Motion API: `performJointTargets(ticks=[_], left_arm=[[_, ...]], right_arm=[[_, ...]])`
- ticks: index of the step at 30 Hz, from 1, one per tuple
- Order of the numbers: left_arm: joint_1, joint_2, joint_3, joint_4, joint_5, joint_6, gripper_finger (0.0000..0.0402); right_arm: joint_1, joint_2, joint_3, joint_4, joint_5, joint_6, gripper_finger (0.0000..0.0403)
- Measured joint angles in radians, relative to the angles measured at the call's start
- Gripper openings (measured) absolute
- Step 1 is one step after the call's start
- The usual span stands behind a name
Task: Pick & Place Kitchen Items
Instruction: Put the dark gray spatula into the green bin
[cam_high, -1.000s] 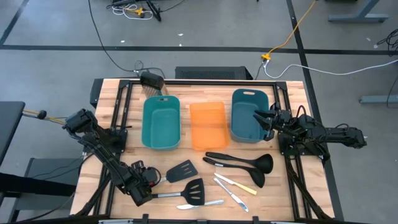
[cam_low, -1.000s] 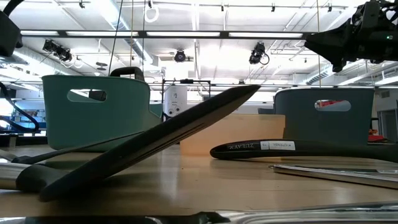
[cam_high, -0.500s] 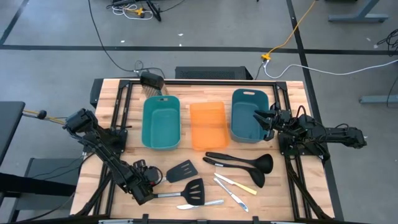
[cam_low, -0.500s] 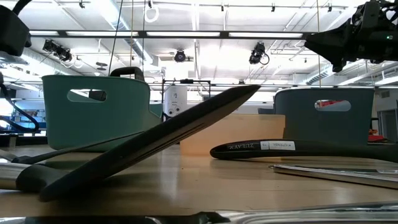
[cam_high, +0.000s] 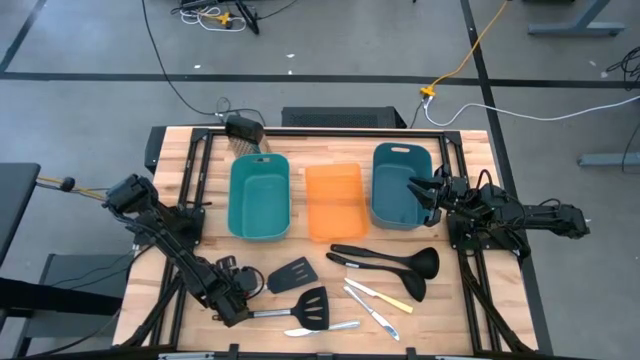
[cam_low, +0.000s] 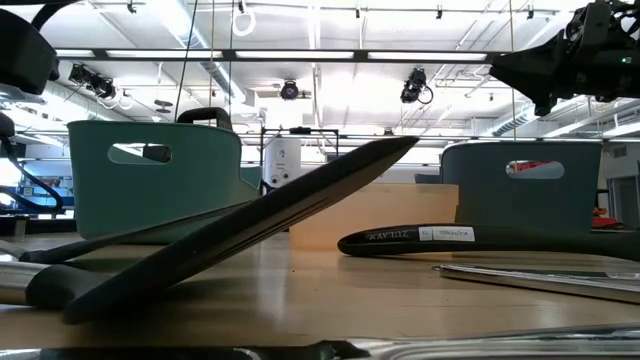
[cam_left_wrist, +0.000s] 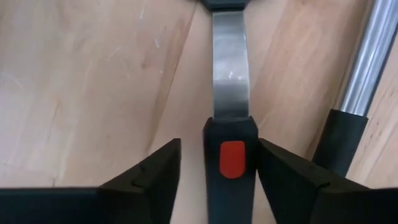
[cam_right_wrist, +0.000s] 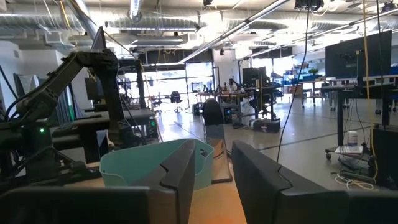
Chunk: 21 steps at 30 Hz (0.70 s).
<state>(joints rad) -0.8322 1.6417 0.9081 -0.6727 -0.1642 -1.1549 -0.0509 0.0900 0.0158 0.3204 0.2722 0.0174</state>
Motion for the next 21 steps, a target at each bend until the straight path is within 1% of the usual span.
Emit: performJointTargets(ticks=[7,11,14,18,21], left_arm=[[0.007,0.002,0.000,-0.001,0.026,0.012,0.0119],[0.008,0.001,0.001,-0.004,0.048,0.022,0.0119],[0.007,0.001,0.019,-0.046,0.056,0.025,0.0119],[0.006,0.001,0.095,-0.174,0.057,0.046,0.0119],[-0.001,0.001,0.186,-0.278,0.018,0.098,0.0119]], right_arm=[[0.000,0.000,0.000,0.000,0.000,0.000,0.0116],[0.000,0.000,0.000,0.000,0.000,0.000,0.0116],[0.000,0.000,0.000,0.000,0.000,0.000,0.0116],[0.000,0.000,0.000,0.000,0.000,0.004,0.0116],[0.000,0.000,0.000,0.000,0.000,0.005,0.0116]])
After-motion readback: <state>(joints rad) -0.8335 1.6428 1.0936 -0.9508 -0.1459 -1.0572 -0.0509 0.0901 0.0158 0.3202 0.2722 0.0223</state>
